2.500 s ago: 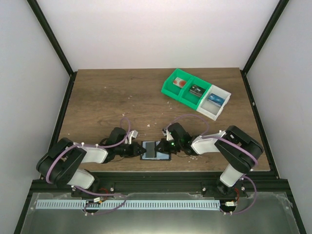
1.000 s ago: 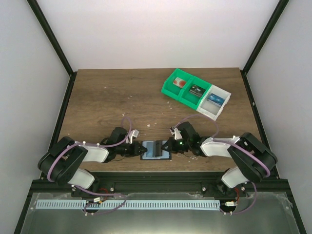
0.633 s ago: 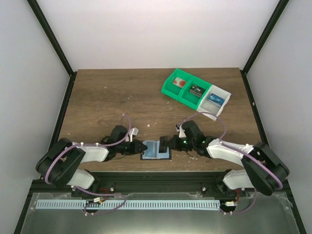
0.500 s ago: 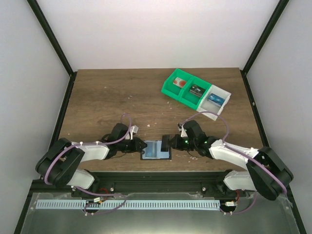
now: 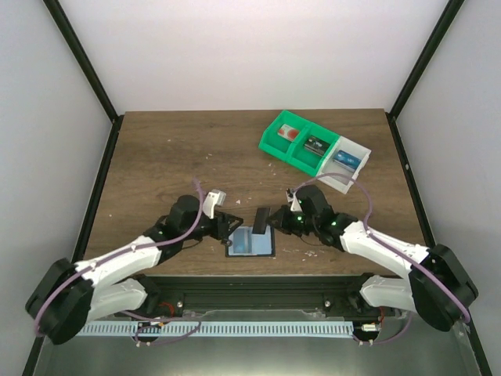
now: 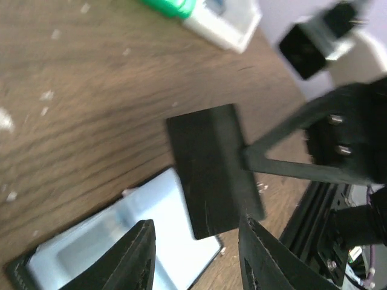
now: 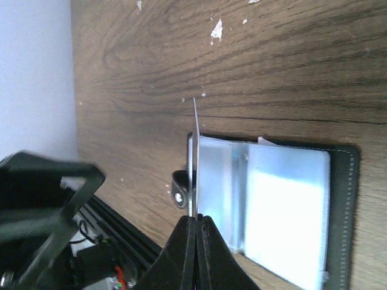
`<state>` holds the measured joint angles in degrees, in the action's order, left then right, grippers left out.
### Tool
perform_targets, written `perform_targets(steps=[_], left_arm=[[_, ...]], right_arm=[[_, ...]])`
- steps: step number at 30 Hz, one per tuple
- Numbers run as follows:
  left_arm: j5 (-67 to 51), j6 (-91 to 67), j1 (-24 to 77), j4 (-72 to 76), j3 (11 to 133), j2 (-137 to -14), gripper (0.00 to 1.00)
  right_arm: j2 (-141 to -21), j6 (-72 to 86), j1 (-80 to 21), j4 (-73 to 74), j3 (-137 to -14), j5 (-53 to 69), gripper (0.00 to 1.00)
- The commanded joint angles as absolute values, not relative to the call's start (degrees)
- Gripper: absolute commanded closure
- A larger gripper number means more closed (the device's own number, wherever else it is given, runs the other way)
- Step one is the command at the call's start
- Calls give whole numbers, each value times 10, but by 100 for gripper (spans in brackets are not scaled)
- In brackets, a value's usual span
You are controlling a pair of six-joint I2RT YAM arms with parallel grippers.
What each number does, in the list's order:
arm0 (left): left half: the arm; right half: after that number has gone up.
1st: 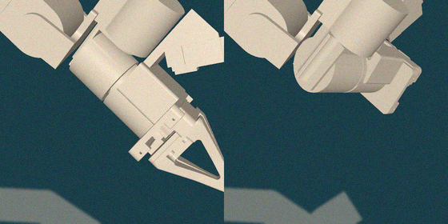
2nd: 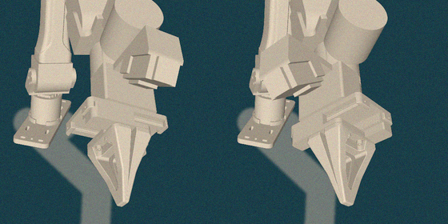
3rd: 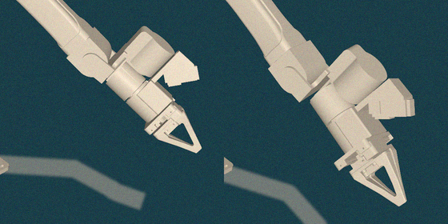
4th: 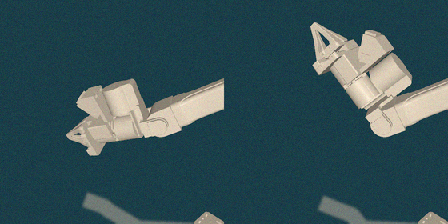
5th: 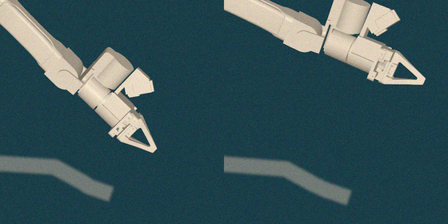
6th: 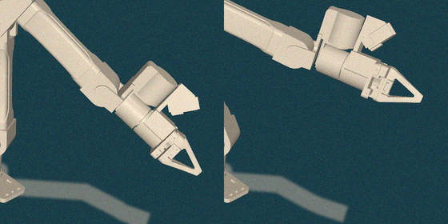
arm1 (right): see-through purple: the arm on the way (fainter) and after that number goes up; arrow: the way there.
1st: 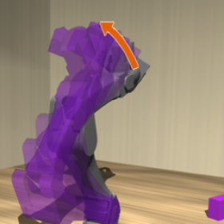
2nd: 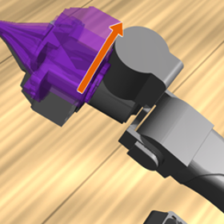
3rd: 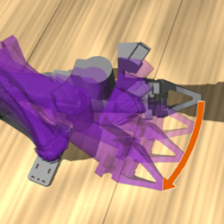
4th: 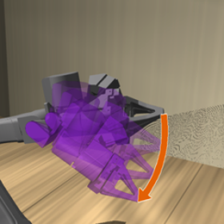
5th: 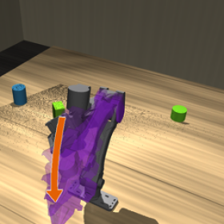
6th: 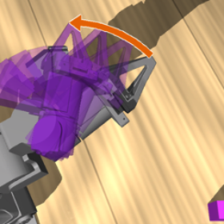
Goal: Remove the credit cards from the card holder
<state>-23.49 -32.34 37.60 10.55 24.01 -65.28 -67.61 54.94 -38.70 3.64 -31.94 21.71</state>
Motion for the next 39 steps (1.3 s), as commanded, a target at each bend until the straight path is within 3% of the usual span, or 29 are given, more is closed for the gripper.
perform_targets(steps=[1, 12, 25, 34, 39], left_arm=[[-178, -205, 402, 108, 248, -576, 59], [-258, -44, 420, 202, 155, -390, 58], [-211, 33, 491, 179, 185, -437, 53], [-137, 101, 514, 146, 213, -474, 56], [-134, 105, 515, 160, 211, -471, 64]], right_arm=[[-686, 629, -383, 82, -377, 230, 99], [-668, 824, -383, 93, -402, 272, 100], [-608, 1004, -382, -12, -355, 320, 100], [-610, 998, -382, -9, -360, 346, 100], [-612, 999, -382, -23, -354, 362, 100]])
